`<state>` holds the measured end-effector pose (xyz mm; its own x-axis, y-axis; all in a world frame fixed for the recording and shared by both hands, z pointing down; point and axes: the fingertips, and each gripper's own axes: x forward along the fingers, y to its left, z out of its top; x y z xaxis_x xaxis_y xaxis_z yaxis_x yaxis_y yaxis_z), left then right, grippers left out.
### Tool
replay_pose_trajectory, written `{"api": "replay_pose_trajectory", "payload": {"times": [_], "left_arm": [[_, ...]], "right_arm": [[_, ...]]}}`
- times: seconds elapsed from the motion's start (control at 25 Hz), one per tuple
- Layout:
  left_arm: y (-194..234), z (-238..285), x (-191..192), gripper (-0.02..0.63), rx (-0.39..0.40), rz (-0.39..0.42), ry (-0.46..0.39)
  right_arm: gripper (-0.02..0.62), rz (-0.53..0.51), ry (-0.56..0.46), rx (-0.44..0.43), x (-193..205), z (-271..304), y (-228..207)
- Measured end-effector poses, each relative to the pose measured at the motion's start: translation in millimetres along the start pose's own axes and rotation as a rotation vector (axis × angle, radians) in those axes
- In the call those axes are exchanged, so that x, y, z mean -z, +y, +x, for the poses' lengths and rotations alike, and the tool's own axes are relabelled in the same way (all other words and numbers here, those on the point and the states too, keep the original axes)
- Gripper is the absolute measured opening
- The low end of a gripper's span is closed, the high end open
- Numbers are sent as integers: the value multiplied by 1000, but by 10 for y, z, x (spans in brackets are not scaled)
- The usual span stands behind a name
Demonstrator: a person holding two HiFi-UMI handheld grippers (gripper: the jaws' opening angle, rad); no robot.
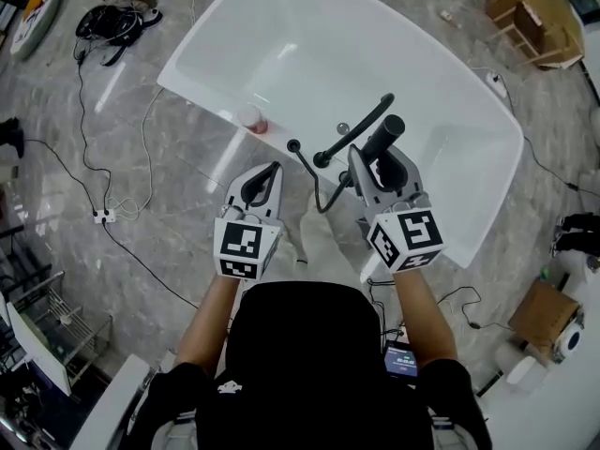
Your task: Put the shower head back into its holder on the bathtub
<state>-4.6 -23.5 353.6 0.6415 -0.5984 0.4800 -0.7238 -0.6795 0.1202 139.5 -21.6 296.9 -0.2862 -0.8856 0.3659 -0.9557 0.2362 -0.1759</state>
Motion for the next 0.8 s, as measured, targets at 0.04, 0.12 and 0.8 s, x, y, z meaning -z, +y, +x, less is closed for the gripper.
{"api": "replay_pose_trajectory", "payload": {"times": [0.04,0.12,0.8], "left_arm": [[-4,37,51,14,5,-2,11],[-4,117,144,14,15,-5,30],[-33,678,972,14,60,-104,164]], "right_arm": [[143,7,6,4,44,14,-29],[143,20,19,9,135,53,-84],[143,85,117,1,910,367,-385]]}}
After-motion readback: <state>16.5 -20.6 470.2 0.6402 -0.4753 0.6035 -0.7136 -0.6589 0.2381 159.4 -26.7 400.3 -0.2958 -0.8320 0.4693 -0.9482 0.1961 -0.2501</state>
